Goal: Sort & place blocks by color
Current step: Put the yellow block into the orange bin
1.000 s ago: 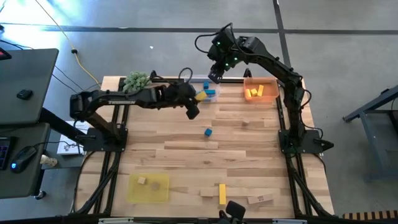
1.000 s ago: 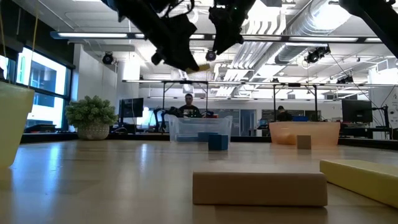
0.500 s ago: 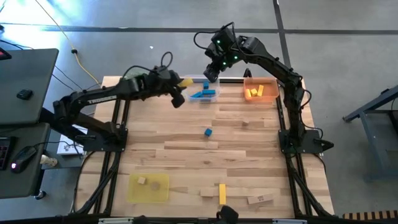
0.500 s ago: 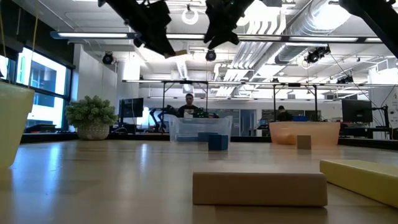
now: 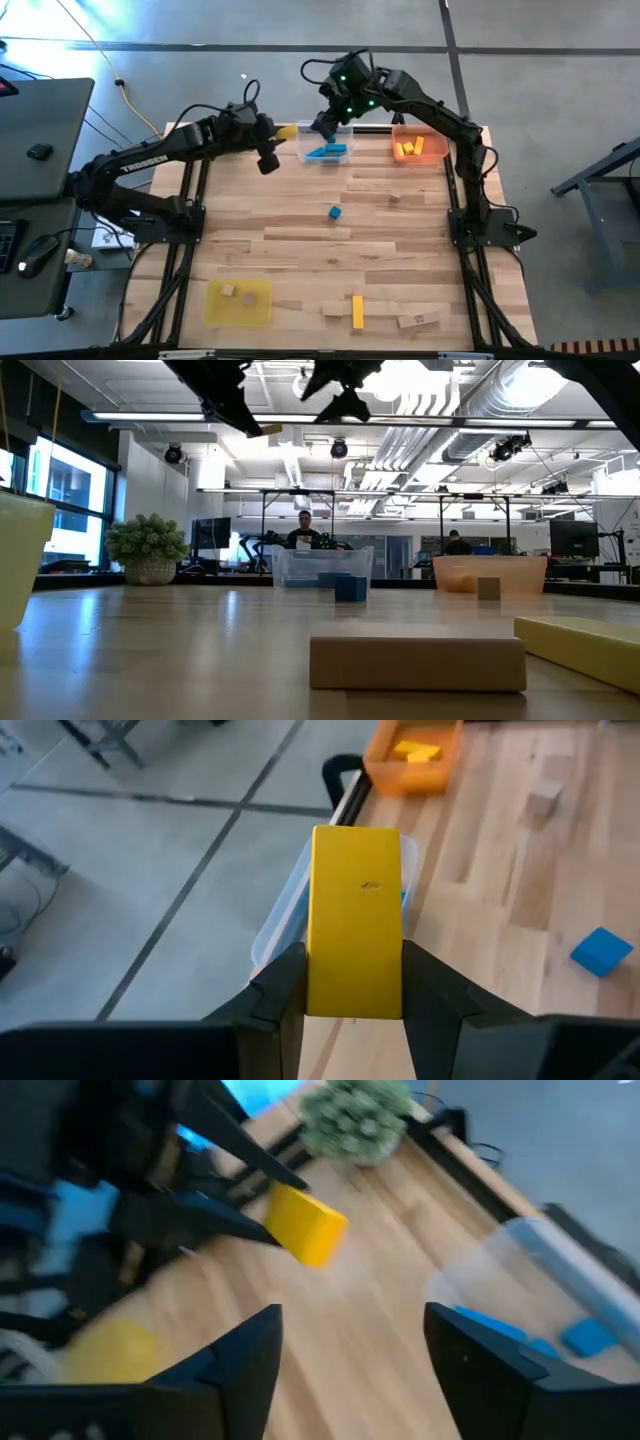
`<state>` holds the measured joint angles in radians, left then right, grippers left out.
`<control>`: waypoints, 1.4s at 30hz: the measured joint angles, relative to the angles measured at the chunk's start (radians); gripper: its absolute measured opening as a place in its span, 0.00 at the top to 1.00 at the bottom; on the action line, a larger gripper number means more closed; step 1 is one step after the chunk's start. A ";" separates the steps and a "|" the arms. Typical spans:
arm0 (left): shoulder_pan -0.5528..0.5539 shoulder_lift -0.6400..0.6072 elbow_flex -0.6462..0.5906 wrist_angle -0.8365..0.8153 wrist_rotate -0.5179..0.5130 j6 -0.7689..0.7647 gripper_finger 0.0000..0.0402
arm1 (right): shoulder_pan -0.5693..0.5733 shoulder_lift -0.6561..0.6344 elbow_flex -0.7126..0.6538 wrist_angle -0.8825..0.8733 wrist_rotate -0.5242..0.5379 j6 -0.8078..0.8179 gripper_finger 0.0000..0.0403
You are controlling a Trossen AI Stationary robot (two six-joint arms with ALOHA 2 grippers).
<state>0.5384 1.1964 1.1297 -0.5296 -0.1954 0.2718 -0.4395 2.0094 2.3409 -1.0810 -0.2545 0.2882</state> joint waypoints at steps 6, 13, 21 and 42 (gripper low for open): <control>-0.019 -0.021 0.000 0.014 0.038 0.039 0.74 | 0.034 0.000 0.000 0.104 -0.044 0.152 0.39; -0.048 -0.021 0.000 0.069 0.038 0.057 0.74 | 0.064 0.000 0.000 0.138 -0.039 0.269 0.39; -0.063 -0.021 0.000 0.164 0.036 0.105 0.74 | 0.093 0.000 0.000 0.137 0.040 0.305 0.39; -0.063 -0.014 0.000 0.240 0.023 0.138 0.67 | 0.094 -0.002 0.001 0.162 0.086 0.278 0.92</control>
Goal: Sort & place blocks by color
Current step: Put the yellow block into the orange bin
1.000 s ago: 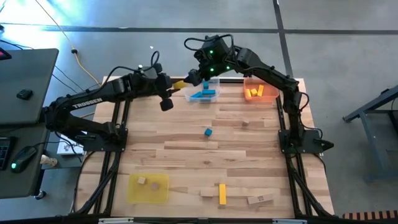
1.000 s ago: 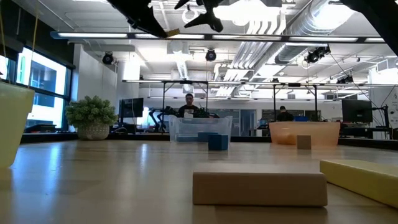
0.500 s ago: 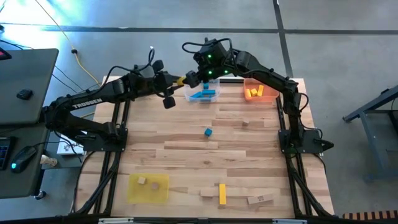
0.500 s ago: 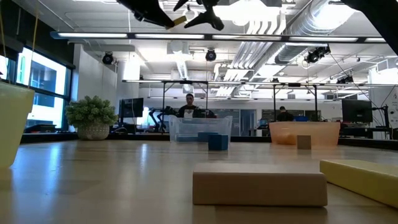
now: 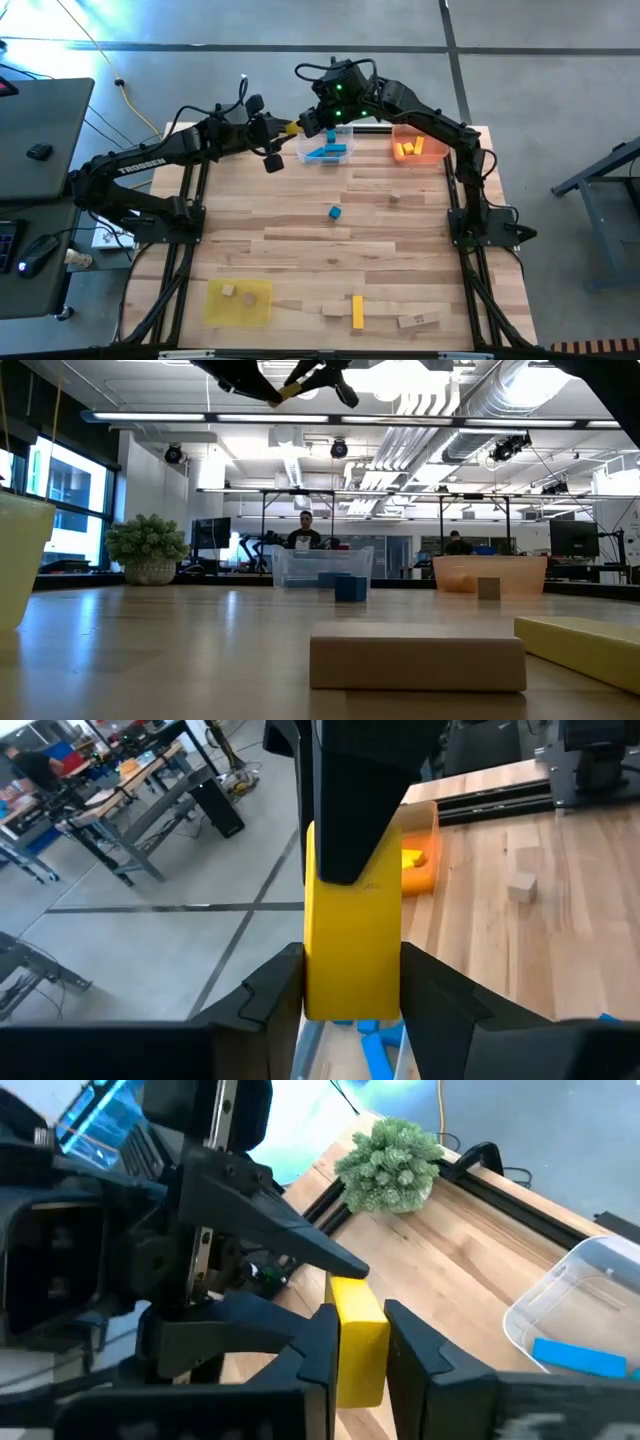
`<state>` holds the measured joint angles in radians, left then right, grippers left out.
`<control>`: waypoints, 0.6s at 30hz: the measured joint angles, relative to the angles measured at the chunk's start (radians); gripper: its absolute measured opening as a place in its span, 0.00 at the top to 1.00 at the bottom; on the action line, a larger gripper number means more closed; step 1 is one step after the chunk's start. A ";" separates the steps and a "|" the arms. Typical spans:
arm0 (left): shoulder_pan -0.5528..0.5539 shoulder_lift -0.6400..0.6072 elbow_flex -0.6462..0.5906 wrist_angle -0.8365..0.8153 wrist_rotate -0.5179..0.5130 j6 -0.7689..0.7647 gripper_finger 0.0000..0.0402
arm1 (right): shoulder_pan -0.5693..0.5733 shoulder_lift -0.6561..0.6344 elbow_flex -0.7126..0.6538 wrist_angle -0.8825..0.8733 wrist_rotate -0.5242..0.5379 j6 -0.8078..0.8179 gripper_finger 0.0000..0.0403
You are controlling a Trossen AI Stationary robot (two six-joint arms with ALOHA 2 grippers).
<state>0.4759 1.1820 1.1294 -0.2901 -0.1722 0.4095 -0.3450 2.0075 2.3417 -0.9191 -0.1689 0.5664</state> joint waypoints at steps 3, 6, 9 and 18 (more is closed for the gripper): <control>0.000 0.000 -0.001 -0.001 -0.001 -0.005 0.66 | 0.000 0.000 0.000 -0.009 -0.006 -0.031 0.92; 0.000 0.000 -0.001 -0.002 0.000 -0.005 0.66 | 0.000 0.000 0.000 -0.023 -0.007 -0.063 0.91; 0.000 0.000 -0.001 -0.002 0.000 -0.006 0.65 | 0.001 0.000 0.000 -0.037 -0.007 -0.103 0.91; 0.001 -0.002 0.001 -0.019 0.007 -0.091 0.56 | -0.002 0.004 -0.003 -0.172 0.050 -0.197 0.91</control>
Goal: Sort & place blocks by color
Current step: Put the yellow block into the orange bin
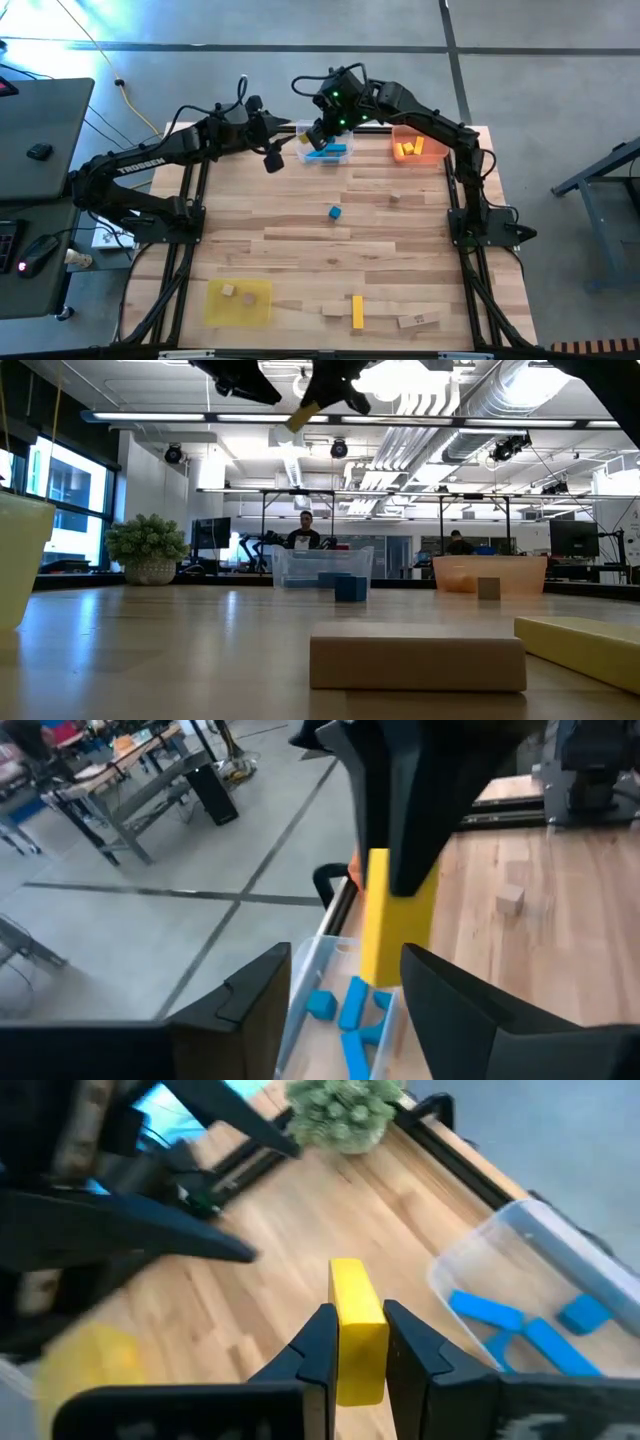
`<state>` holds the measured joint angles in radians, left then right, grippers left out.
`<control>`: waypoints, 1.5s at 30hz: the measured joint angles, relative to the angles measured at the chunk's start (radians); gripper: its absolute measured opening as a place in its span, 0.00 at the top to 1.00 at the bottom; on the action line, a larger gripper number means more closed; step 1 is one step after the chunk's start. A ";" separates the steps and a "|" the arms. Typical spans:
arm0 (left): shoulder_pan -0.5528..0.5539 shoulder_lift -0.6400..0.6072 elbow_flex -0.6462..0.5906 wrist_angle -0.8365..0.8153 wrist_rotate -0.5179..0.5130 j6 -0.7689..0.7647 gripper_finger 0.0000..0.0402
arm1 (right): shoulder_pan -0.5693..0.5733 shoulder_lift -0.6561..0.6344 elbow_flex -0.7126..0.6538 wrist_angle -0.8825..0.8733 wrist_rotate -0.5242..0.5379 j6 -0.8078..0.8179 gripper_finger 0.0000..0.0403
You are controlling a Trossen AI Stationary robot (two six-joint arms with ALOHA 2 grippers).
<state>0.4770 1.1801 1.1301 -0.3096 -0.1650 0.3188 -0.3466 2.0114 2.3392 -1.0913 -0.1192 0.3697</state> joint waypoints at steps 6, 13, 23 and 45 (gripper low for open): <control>0.000 0.000 0.000 0.005 -0.003 -0.126 0.48 | 0.000 -0.001 0.001 -0.157 0.120 -0.096 0.91; -0.001 0.000 0.000 0.018 -0.003 -0.199 0.49 | -0.002 -0.001 0.001 -0.379 0.406 -0.185 0.91; 0.000 0.000 0.000 0.022 -0.003 -0.221 0.49 | -0.030 -0.010 -0.047 -0.479 0.559 -0.195 0.91; 0.002 0.001 0.000 0.022 -0.033 -0.212 0.49 | -0.356 -0.240 -0.812 -0.146 0.489 -0.240 0.91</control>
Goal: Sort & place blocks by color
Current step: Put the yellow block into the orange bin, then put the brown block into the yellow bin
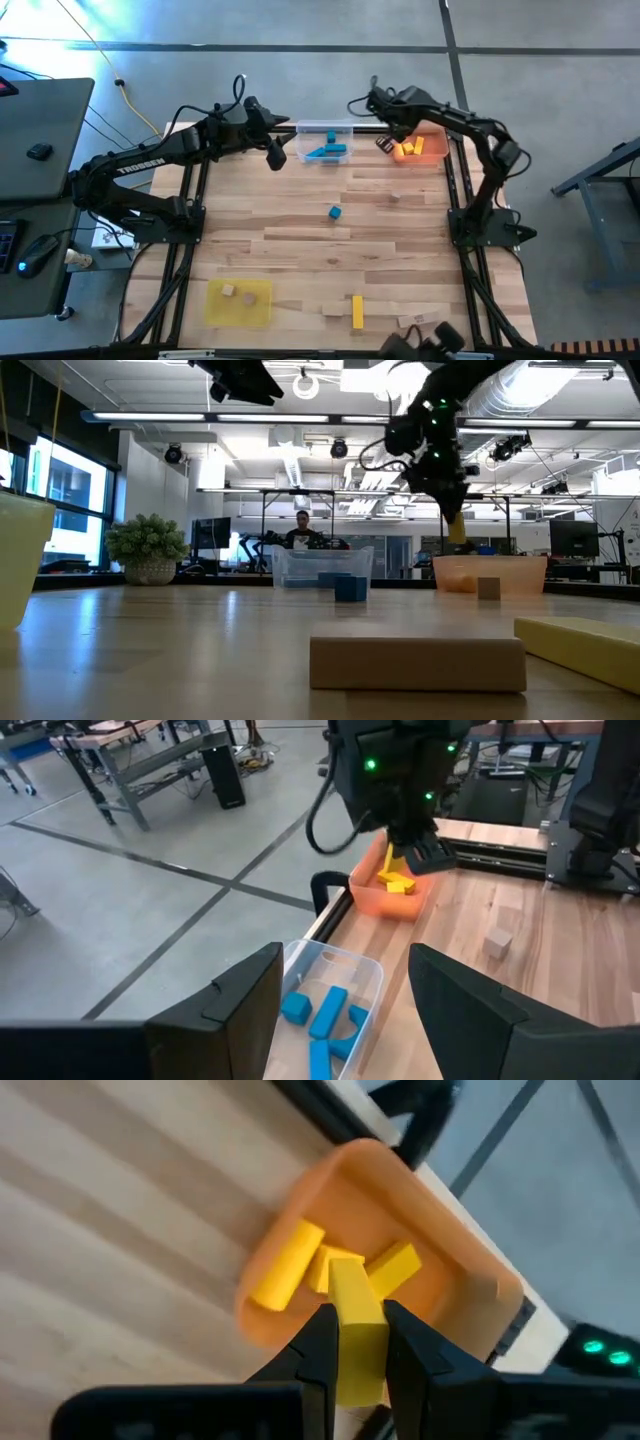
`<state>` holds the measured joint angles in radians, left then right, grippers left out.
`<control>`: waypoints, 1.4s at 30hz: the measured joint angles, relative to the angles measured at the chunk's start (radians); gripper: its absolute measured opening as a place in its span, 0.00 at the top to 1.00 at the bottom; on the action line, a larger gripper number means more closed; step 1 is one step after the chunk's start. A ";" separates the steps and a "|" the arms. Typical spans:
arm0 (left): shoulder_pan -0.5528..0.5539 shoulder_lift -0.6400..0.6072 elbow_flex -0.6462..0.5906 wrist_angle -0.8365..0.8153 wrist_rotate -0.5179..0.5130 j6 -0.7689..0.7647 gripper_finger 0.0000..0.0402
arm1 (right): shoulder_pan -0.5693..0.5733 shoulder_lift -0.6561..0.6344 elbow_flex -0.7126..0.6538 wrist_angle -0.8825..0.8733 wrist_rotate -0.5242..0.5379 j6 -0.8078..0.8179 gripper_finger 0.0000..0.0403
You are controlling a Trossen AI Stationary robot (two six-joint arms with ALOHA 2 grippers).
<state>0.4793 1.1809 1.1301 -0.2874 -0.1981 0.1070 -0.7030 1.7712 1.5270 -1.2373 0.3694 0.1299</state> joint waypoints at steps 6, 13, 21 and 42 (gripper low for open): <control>0.000 0.000 0.000 0.000 0.000 0.000 0.49 | -0.121 -0.080 -0.129 0.178 -0.078 0.001 0.91; 0.000 0.000 0.000 -0.002 0.000 -0.002 0.49 | -0.228 -0.102 -0.270 0.413 -0.216 0.054 0.91; 0.000 0.000 -0.001 -0.031 0.000 -0.010 0.49 | -0.292 -0.102 -0.367 0.579 -0.319 0.141 0.91; 0.000 0.000 -0.001 -0.053 0.001 0.001 0.49 | -0.331 -0.103 -0.414 0.588 -0.302 0.282 0.71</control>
<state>0.4793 1.1809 1.1294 -0.3405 -0.1967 0.1078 -1.0336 1.6680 1.1126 -0.6497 0.0678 0.4118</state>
